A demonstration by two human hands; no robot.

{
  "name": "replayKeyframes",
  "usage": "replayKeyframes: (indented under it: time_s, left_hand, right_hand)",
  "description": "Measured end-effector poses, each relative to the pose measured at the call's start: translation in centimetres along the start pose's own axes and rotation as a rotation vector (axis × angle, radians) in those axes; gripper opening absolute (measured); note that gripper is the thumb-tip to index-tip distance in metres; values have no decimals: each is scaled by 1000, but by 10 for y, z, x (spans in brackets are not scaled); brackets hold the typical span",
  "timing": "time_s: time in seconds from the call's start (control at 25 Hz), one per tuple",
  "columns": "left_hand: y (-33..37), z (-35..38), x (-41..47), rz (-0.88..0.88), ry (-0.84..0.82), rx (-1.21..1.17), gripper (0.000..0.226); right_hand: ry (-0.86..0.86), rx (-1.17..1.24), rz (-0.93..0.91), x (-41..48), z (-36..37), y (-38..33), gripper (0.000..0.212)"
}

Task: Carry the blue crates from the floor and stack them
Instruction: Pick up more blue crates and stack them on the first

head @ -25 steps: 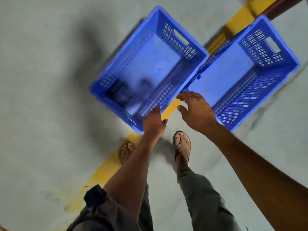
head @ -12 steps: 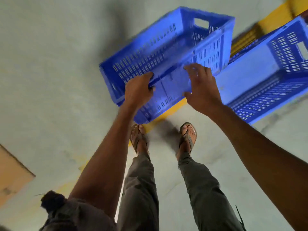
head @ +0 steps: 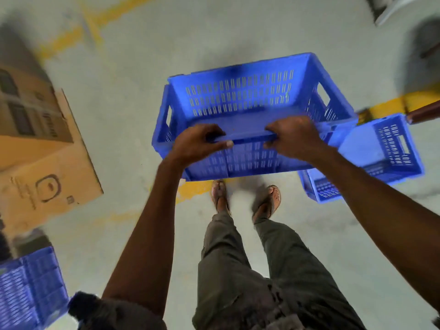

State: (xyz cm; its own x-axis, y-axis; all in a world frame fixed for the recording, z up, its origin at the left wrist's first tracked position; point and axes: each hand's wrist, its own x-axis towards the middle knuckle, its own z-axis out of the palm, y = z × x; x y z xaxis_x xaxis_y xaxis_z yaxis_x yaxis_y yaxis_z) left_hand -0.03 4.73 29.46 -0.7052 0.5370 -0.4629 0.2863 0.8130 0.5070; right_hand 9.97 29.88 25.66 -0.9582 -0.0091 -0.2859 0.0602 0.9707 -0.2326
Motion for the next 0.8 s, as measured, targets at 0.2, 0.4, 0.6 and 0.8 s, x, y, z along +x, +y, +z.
replayKeyframes:
  time_s: [0.2, 0.4, 0.6, 0.8]
  left_hand:
    - [18, -52, -75, -122, 330, -235, 46]
    - [18, -68, -145, -79, 165, 360, 52]
    - [-25, -56, -278, -60, 497, 339, 14]
    - [-86, -47, -416, -248, 661, 316, 31]
  right_hand:
    - [120, -155, -140, -27, -84, -66, 28]
    - [237, -155, -289, -54, -139, -136, 23]
    - [204, -124, -406, -87, -159, -228, 70]
    - [542, -95, -236, -102, -144, -305, 45]
